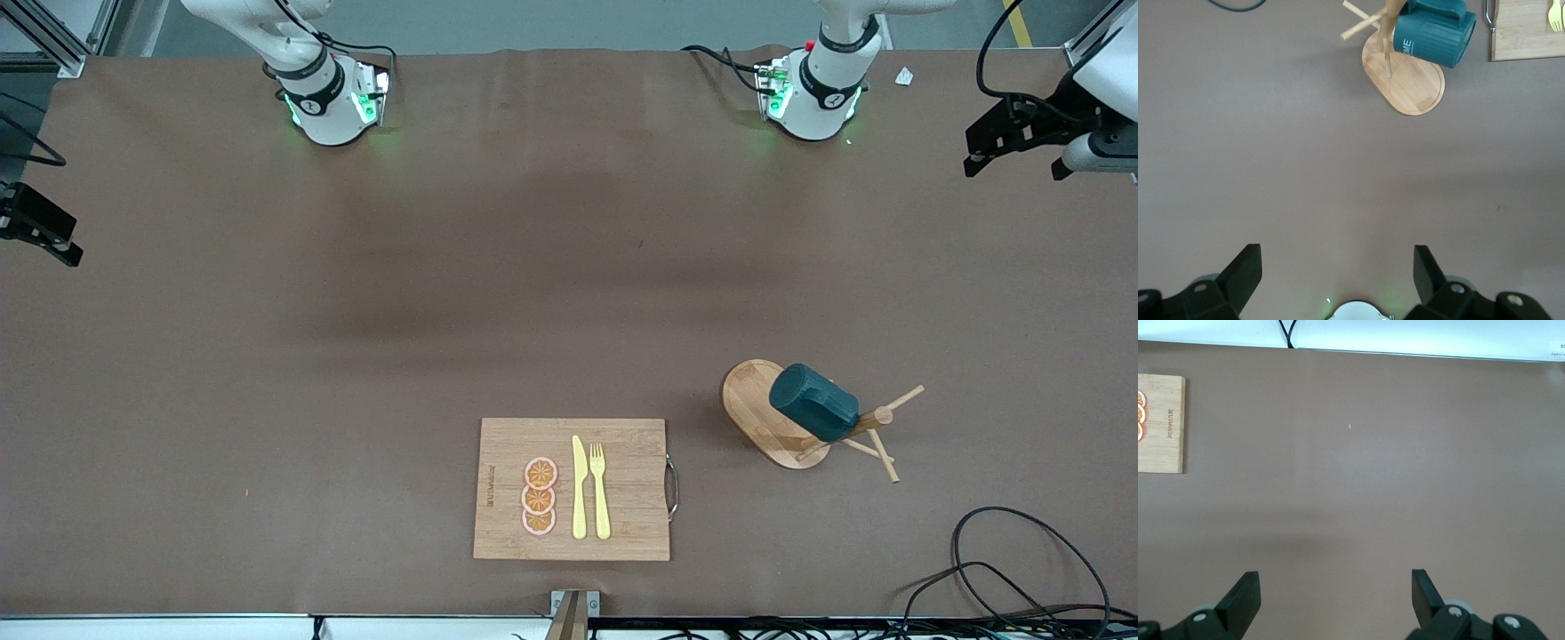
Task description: Pass cup and hang on rack
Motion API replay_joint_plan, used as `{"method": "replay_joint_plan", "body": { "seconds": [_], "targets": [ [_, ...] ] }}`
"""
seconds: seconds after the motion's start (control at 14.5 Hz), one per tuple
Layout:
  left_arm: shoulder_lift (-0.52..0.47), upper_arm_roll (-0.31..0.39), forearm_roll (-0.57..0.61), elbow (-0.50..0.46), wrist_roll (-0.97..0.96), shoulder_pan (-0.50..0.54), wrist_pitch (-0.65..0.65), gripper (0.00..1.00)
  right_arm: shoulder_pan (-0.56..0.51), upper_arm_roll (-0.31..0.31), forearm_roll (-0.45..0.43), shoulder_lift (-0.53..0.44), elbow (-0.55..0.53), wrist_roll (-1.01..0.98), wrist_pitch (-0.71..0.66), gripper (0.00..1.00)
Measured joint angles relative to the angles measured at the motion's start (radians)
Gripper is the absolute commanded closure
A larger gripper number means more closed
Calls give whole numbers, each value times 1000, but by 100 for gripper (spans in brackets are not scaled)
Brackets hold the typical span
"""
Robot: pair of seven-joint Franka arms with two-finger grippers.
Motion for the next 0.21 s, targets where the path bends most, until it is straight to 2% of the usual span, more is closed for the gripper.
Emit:
{"method": "replay_joint_plan", "body": {
  "seconds": [0.21],
  "targets": [
    [3,-7,-23,2,-23,-1,0,0,0,0,0,0,0,0,0,0]
  ]
}}
